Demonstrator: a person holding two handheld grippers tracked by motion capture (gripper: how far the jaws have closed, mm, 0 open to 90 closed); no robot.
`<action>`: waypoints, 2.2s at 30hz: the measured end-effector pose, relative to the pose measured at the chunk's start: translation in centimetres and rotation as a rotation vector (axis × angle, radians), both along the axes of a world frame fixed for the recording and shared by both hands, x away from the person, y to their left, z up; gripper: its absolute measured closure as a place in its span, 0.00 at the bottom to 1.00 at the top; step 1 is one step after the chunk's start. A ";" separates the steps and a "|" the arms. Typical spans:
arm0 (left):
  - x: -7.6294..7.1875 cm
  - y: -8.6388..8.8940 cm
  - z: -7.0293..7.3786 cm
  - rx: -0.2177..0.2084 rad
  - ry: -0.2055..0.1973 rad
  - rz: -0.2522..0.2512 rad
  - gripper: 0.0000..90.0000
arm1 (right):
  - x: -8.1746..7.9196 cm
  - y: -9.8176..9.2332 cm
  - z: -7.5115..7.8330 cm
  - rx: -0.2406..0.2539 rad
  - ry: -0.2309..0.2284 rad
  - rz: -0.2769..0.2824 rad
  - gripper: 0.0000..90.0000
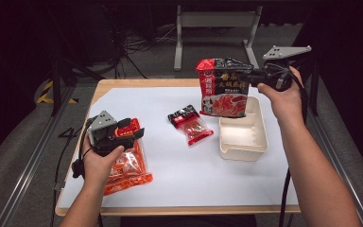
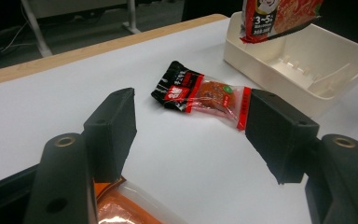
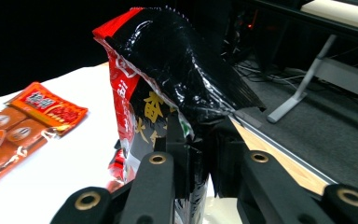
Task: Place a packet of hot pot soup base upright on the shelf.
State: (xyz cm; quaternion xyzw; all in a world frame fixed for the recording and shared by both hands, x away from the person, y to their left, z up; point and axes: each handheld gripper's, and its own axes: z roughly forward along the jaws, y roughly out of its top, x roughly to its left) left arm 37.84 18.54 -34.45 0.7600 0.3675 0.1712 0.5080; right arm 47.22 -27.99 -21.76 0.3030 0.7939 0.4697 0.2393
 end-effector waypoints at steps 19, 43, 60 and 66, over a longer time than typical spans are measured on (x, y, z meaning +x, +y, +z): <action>0.5 0.5 -0.6 0.025 0.011 0.017 0.39 | 1.6 -3.8 -1.2 0.031 -0.068 -0.106 0.88; 0.5 0.6 -0.7 0.032 0.017 0.016 0.39 | 2.9 -5.1 -4.1 0.041 -0.095 -0.128 0.88; 0.2 1.3 -1.0 0.034 0.026 0.038 0.38 | 3.9 -5.3 -6.5 0.061 -0.060 -0.120 0.86; 0.3 1.3 -1.1 0.029 0.034 0.041 0.38 | 3.9 -5.2 -7.5 0.073 -0.048 -0.104 0.85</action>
